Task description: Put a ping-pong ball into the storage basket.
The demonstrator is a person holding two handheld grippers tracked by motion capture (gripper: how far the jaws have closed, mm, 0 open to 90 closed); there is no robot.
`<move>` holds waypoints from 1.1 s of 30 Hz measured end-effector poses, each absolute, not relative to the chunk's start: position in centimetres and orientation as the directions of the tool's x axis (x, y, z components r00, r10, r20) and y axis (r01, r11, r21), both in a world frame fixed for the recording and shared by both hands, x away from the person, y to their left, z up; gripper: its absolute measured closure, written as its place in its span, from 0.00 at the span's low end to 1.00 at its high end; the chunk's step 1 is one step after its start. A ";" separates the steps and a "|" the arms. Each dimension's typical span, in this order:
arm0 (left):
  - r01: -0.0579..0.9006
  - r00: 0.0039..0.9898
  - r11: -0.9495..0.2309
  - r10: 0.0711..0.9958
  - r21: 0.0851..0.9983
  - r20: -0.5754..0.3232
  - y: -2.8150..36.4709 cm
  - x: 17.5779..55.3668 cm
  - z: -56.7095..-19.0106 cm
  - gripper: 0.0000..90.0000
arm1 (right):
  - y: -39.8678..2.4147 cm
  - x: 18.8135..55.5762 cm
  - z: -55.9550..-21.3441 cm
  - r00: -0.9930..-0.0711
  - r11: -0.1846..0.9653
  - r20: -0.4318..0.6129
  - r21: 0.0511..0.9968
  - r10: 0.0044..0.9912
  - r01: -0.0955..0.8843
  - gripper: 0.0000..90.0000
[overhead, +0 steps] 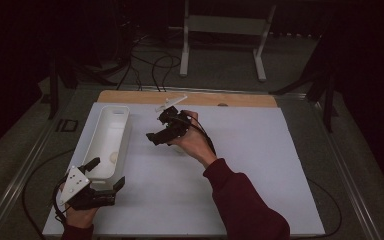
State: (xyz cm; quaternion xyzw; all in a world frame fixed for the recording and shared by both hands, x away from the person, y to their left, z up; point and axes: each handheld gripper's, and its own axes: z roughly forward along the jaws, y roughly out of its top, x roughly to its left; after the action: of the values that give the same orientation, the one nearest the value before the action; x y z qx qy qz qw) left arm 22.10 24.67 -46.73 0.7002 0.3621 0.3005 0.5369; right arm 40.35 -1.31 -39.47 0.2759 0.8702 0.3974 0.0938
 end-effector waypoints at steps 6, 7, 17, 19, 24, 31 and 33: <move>0.185 0.557 -0.161 0.830 0.969 0.032 24.7 22.1 -46.7 0.00 | -1.8 40.4 -39.6 -0.825 0.530 0.057 0.741 0.562 0.412 0.12; 0.185 0.557 -0.161 0.830 0.970 0.032 24.7 22.1 -46.7 0.00 | -1.8 40.5 -39.7 -0.824 0.531 0.057 0.740 0.563 0.414 0.12; 0.185 0.558 -0.157 0.830 0.970 0.028 24.6 22.1 -46.7 0.00 | -2.4 40.6 -40.3 -0.814 0.531 0.056 0.732 0.578 0.427 0.12; 0.184 0.558 -0.160 0.829 0.970 0.031 24.6 22.1 -46.7 0.00 | -2.5 40.6 -40.5 -0.814 0.535 0.053 0.729 0.578 0.427 0.12; 0.185 0.558 -0.161 0.829 0.969 0.031 24.6 22.1 -46.7 0.00 | -2.8 40.7 -40.8 -0.808 0.531 0.055 0.726 0.587 0.436 0.12; 0.186 0.559 -0.161 0.828 0.969 0.030 24.6 22.1 -46.8 0.00 | -3.2 40.9 -41.1 -0.803 0.528 0.058 0.724 0.593 0.443 0.11; 0.186 0.559 -0.161 0.828 0.969 0.030 24.6 22.1 -46.8 0.00 | -3.3 41.0 -41.2 -0.803 0.530 0.056 0.724 0.594 0.442 0.11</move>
State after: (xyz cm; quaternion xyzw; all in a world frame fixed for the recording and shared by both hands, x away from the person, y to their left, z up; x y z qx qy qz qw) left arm 22.13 24.61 -46.76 0.7008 0.3618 0.2990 0.5371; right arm 40.97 -3.31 -41.16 0.2980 0.8689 0.3826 0.0990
